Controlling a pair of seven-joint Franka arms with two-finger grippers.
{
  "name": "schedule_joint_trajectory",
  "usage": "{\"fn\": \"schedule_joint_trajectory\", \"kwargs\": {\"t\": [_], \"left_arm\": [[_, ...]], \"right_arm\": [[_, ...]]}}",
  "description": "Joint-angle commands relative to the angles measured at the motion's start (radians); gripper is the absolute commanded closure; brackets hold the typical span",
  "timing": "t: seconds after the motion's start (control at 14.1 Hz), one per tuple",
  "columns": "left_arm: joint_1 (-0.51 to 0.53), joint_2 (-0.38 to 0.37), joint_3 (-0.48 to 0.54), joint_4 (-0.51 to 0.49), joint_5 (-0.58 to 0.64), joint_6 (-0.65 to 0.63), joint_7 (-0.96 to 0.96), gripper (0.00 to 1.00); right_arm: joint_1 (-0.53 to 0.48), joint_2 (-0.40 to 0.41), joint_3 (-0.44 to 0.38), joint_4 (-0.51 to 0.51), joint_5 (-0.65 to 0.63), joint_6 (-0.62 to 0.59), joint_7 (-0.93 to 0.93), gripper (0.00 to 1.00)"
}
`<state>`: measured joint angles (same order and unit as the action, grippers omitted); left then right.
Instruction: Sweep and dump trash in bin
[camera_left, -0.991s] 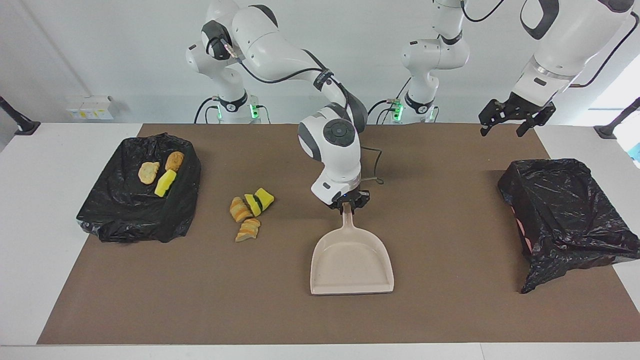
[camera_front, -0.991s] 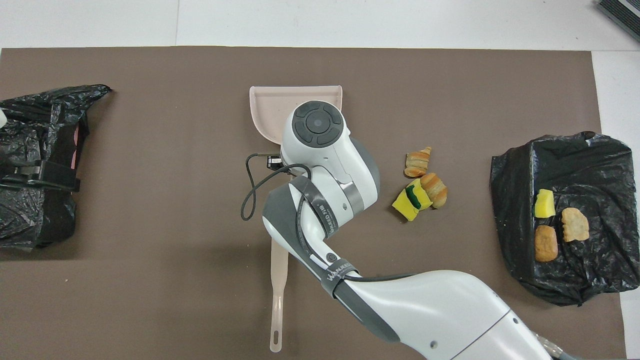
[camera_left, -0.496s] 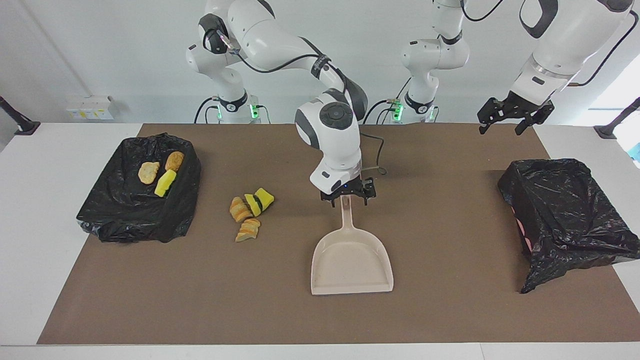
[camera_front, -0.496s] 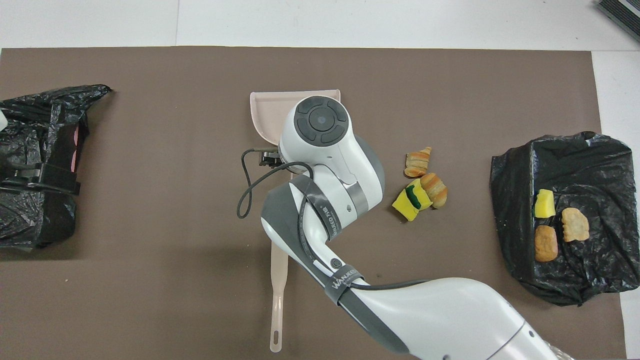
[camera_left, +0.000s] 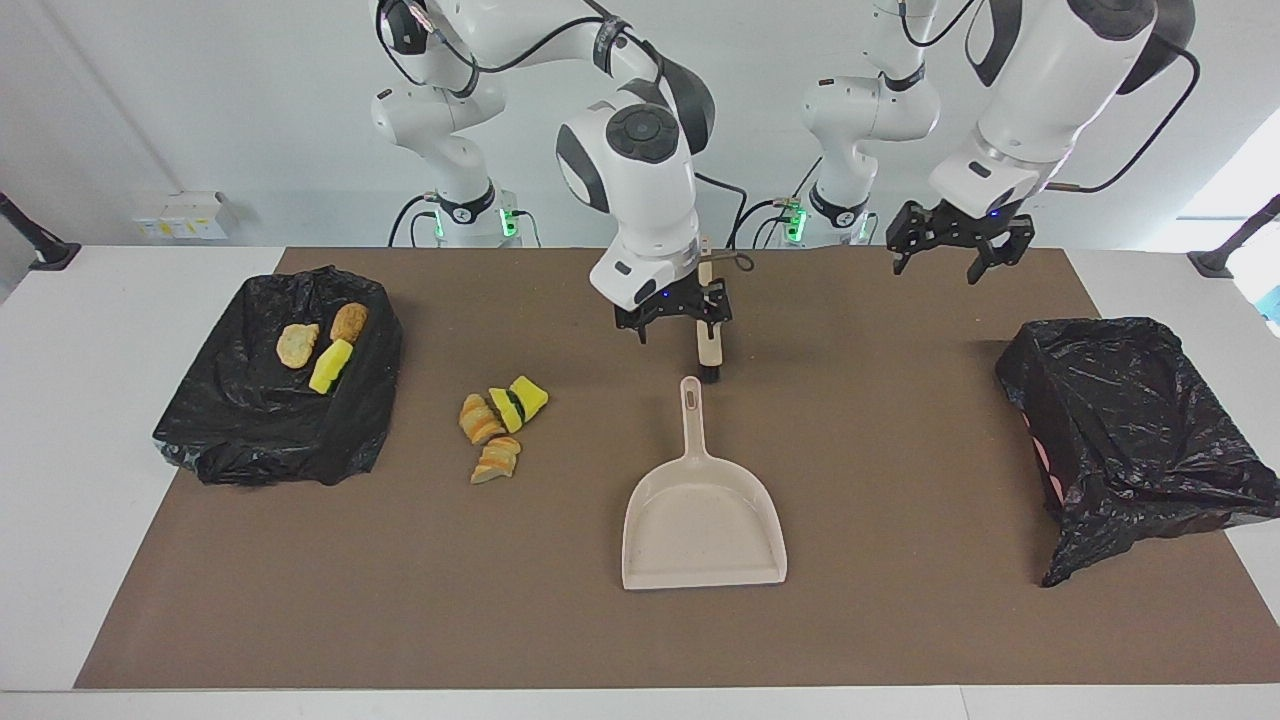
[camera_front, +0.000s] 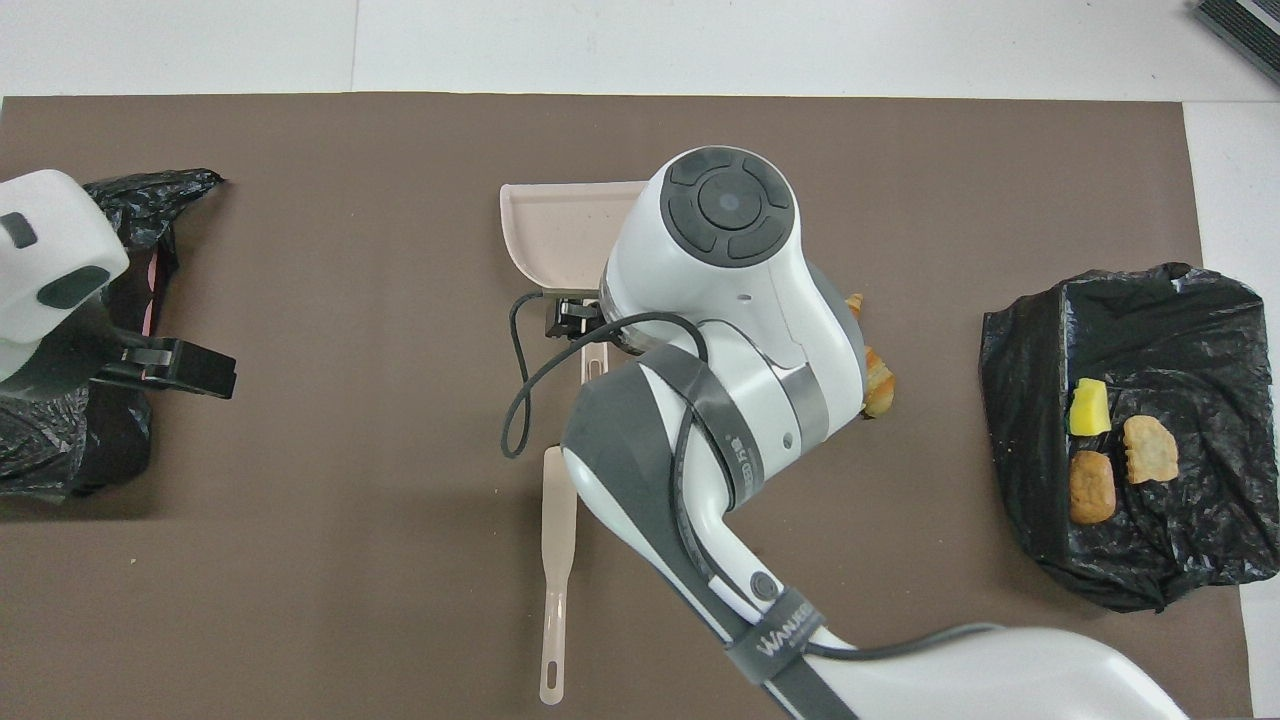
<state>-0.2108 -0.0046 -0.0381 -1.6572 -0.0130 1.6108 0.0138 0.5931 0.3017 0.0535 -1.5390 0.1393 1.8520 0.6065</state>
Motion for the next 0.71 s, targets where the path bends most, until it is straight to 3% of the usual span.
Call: {"fn": "schedule_joint_trajectory", "kwargs": {"t": [0.0,0.21,0.64], "left_arm": [[-0.058,0.096,0.014,0.017,-0.011,0.084,-0.015,0.0],[-0.1,0.179,0.014,0.031,-0.03,0.158,-0.037,0.0],[-0.191,0.409,0.012,0.209,-0.067,0.245,-0.156,0.0]], "right_arm": [[0.075,-0.165,-0.001,-0.264,0.029,0.055,0.033,0.0],[0.163,-0.242,-0.003,-0.423,0.095,0.142,0.088,0.0],[0.273,-0.156,-0.003,-0.527,0.095,0.367,0.177,0.0]]}}
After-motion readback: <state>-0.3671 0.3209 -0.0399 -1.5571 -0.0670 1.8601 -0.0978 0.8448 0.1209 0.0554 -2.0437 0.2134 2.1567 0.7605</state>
